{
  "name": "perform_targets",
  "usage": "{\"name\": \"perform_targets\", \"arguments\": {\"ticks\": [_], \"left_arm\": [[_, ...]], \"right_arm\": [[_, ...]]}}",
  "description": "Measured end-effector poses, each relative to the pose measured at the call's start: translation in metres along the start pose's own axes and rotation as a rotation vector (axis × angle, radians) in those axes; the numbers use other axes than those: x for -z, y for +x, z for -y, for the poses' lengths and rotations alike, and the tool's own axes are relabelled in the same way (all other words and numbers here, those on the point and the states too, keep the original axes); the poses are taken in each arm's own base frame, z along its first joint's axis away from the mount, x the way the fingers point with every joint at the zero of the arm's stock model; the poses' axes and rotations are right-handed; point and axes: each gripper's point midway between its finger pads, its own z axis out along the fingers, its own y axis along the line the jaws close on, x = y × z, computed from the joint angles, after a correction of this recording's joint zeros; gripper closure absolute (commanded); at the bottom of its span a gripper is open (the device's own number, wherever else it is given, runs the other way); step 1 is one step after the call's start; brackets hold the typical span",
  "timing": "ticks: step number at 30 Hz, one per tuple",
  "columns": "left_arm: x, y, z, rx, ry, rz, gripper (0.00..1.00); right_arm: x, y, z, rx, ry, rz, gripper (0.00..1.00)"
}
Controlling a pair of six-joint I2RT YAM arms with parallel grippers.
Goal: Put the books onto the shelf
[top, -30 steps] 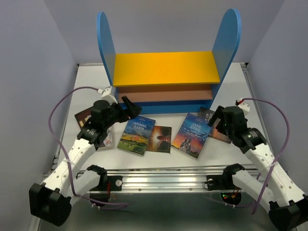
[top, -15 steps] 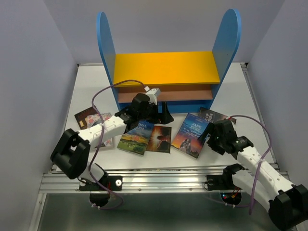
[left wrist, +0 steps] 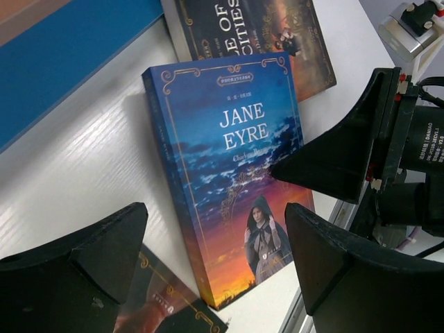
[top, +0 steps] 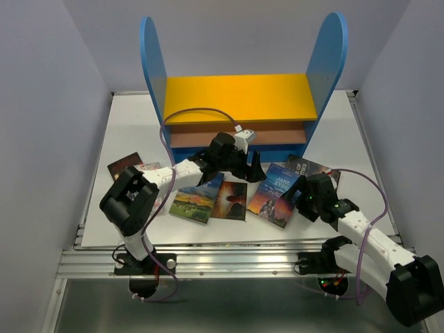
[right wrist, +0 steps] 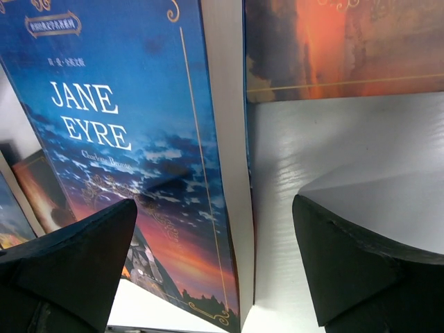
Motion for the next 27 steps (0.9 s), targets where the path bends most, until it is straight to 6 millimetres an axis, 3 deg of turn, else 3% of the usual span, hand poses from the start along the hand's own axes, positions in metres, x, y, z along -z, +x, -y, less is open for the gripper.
{"name": "perform_targets", "arguments": {"ticks": [13,20,27], "left_arm": [[-0.039,0.016,-0.001,-0.062,0.035,-0.054,0.17],[-0.05,0.034,-0.01,-0.048,0.019,-0.102,0.31],[-0.057,0.051,-0.02,-0.026,-0.003,-0.15,0.39]], "right_arm": [[-0.008,-0.01,-0.007,-0.03,-0.024,0.051,0.0],[-0.012,-0.016,-0.012,-0.04,-0.046,0.071,0.0],[-0.017,-0.021,-0.018,-0.054,-0.085,0.091,0.0]]}}
